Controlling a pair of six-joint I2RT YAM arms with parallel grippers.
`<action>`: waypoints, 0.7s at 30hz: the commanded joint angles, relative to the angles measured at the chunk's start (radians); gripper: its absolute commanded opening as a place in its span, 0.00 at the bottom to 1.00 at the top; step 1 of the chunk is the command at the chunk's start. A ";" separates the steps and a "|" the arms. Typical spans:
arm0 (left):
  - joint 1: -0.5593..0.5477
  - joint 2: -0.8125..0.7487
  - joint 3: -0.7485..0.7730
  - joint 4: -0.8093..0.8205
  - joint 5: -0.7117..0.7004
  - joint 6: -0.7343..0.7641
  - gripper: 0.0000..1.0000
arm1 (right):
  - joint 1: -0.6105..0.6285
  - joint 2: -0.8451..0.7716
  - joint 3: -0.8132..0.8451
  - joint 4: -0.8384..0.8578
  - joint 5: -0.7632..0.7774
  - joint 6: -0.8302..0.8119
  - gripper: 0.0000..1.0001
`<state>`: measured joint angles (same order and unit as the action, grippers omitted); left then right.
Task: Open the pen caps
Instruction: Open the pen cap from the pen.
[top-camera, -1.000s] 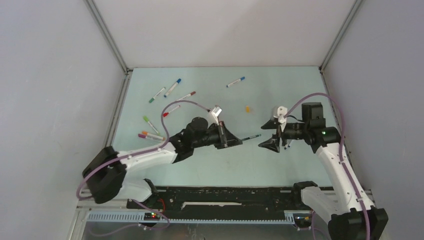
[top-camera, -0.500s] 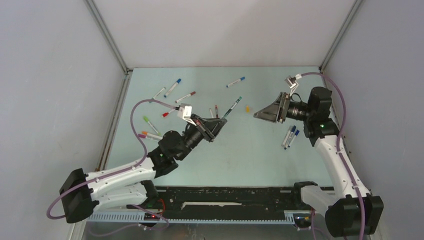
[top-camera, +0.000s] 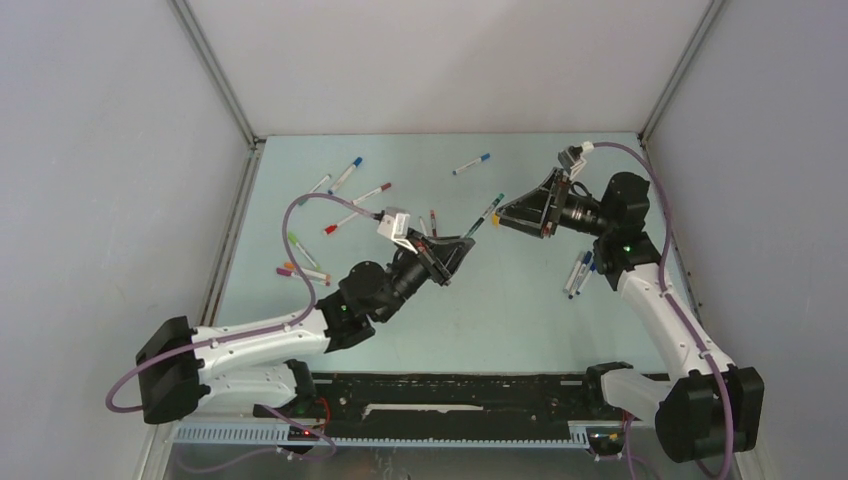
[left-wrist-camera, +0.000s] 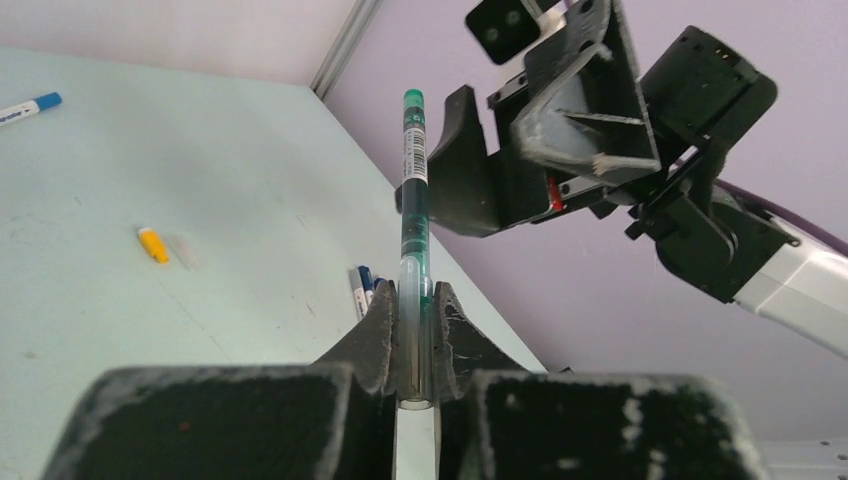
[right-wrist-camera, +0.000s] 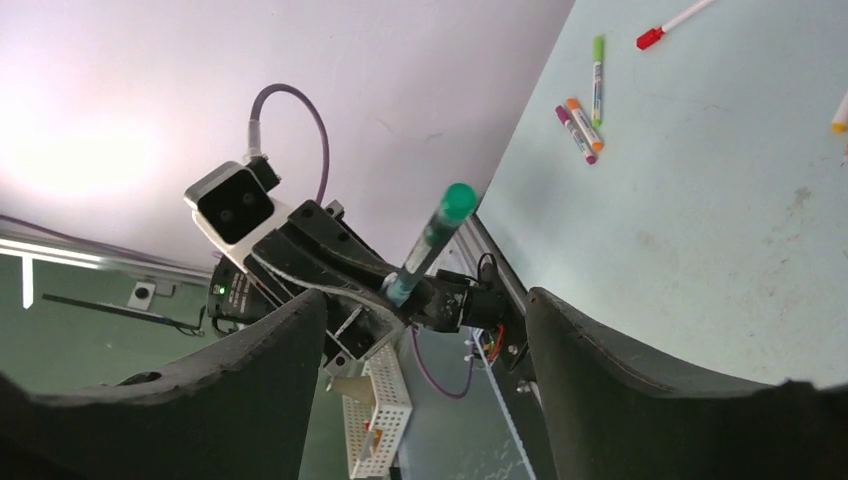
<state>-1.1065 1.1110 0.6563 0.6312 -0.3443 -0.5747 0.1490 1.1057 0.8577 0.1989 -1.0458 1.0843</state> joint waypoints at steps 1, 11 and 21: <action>-0.018 0.026 0.077 0.052 -0.033 0.032 0.00 | 0.021 0.004 -0.021 0.073 0.032 0.090 0.72; -0.038 0.090 0.127 0.040 -0.019 0.029 0.00 | 0.064 0.010 -0.067 0.222 0.025 0.202 0.36; -0.028 0.059 0.129 -0.048 0.065 -0.013 0.64 | 0.036 0.004 -0.087 0.318 0.009 0.199 0.00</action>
<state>-1.1385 1.2045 0.7429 0.6266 -0.3325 -0.5724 0.2028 1.1194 0.7666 0.4400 -1.0206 1.3018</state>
